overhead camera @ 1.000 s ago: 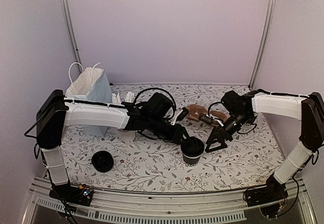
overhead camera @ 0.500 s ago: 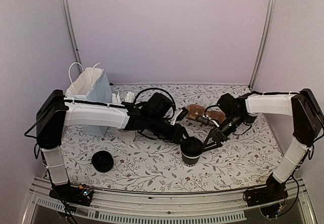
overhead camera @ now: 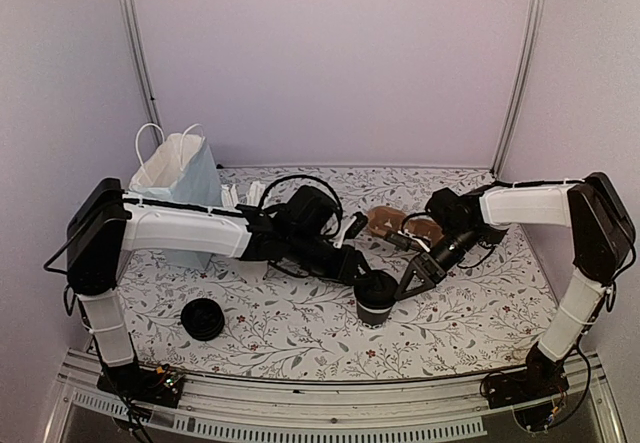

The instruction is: Pack the takeout coffee

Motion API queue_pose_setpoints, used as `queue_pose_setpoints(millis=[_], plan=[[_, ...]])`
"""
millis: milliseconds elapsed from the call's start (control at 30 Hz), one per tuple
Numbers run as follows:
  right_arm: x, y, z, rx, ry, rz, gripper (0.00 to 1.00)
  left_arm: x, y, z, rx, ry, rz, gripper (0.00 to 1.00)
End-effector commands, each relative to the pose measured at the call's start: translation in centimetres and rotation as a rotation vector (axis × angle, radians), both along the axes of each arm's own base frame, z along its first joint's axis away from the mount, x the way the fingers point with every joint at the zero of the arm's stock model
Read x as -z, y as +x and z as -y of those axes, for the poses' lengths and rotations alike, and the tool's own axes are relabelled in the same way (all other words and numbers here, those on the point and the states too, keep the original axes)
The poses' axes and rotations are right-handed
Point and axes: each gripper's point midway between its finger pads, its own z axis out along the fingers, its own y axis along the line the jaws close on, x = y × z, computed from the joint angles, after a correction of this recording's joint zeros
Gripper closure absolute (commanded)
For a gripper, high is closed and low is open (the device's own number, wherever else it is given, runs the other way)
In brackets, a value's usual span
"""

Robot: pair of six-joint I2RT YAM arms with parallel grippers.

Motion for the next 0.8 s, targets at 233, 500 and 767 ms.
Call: queue_pose_setpoints(millis=[233, 500, 767], plan=[[10.3, 2.9, 5.5, 0.009, -0.451, 0.171, 0.25, 6.9, -2.2, -4.2, -0.015, 0.219, -0.097, 0.59], [9.4, 4.7, 5.0, 0.042, -0.433, 0.246, 0.26, 8.4, -2.3, -5.2, -0.029, 0.248, -0.097, 0.59], [7.5, 10.2, 5.5, 0.173, -0.405, 0.342, 0.26, 7.6, -1.6, -5.1, -0.061, 0.228, -0.056, 0.60]])
